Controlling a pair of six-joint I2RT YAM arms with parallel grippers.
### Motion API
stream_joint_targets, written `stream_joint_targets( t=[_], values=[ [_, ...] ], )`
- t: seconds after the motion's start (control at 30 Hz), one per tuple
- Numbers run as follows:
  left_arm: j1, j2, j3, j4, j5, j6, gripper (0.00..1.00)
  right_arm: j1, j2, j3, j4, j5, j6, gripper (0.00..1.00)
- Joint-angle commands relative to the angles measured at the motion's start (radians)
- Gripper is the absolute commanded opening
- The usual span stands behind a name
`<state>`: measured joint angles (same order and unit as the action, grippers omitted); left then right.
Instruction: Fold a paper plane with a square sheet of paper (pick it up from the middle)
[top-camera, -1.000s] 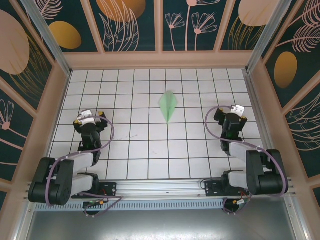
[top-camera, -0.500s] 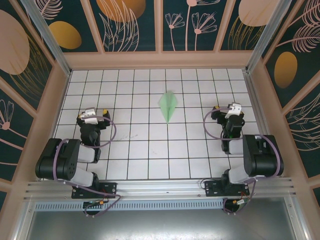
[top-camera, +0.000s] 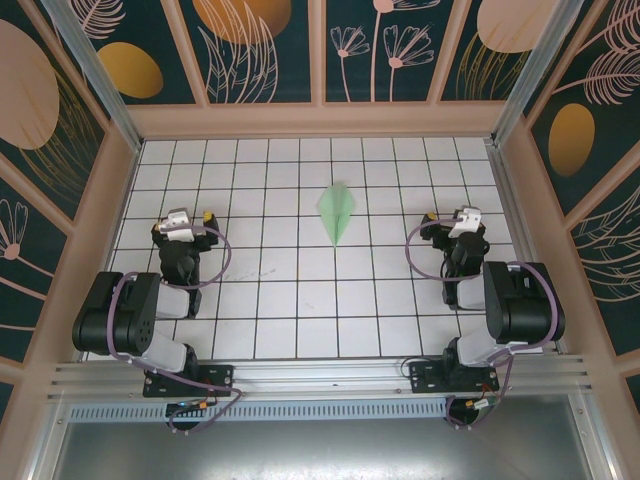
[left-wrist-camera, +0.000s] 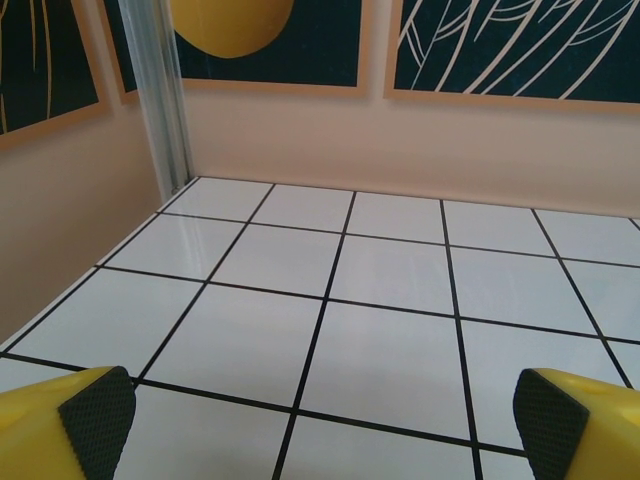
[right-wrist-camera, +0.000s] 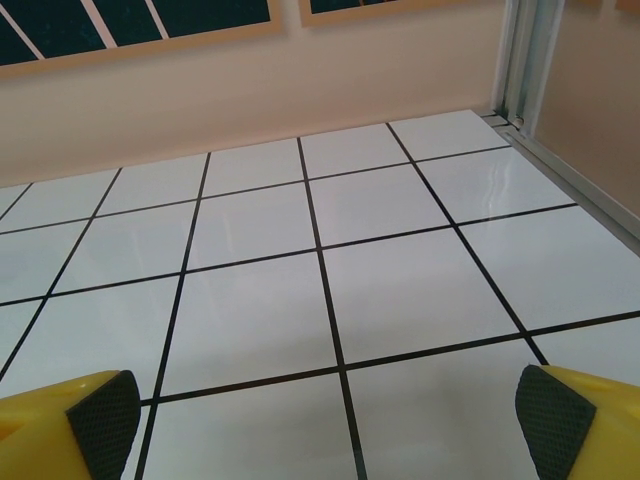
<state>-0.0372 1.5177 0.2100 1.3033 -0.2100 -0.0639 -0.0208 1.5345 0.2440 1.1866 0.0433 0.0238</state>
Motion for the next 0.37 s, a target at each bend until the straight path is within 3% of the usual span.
stream_joint_targets(
  t=[0.0,0.27,0.33],
  values=[
    [0.007,0.006,0.014,0.001,-0.006,-0.015,0.99,-0.009,0.006,-0.011,0.058,-0.023,-0.009,0.99],
    [0.007,0.007,0.021,-0.011,-0.002,-0.014,0.99,-0.010,0.006,-0.012,0.060,-0.024,-0.008,0.99],
    [0.007,0.008,0.020,-0.009,-0.002,-0.015,0.99,-0.010,0.003,-0.019,0.072,-0.089,-0.023,0.99]
  ],
)
